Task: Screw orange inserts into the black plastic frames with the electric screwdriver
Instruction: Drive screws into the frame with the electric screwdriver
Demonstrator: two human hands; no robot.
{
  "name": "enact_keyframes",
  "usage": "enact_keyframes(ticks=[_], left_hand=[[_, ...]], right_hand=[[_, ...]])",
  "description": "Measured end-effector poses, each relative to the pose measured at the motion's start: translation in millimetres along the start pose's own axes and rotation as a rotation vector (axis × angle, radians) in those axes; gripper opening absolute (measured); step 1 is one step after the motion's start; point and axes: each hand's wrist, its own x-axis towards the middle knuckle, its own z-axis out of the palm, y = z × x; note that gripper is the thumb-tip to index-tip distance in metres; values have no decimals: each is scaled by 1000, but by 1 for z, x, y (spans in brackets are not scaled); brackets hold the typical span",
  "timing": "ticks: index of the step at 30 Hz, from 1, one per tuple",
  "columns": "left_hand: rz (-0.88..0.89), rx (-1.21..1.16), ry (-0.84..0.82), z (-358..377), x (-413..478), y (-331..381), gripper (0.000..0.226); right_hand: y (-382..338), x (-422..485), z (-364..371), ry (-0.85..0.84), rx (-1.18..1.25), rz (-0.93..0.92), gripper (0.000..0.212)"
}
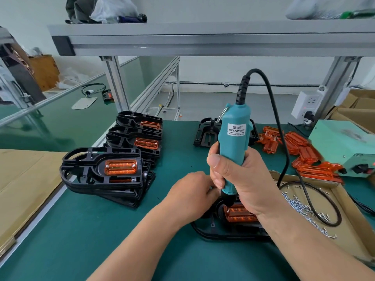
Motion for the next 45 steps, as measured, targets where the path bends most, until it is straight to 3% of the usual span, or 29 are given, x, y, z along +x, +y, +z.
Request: enact_keyframes(ticks=[16,26,40,45], left_hand=[[-23,-44,-48,-8,-7,9,28],[22,-12,-22,-3,-2,8,46],[59,100,7,2,1,3,39],[39,92,2,2,0,5,30]], right_hand=[[-2,-5,-3,-106,40,21,45],[-3,-7,-9,-17,47,-97,35],[-8,-5,-2,104,-69,-136,35],[-7,-5,-6,66,-135,-136,38]])
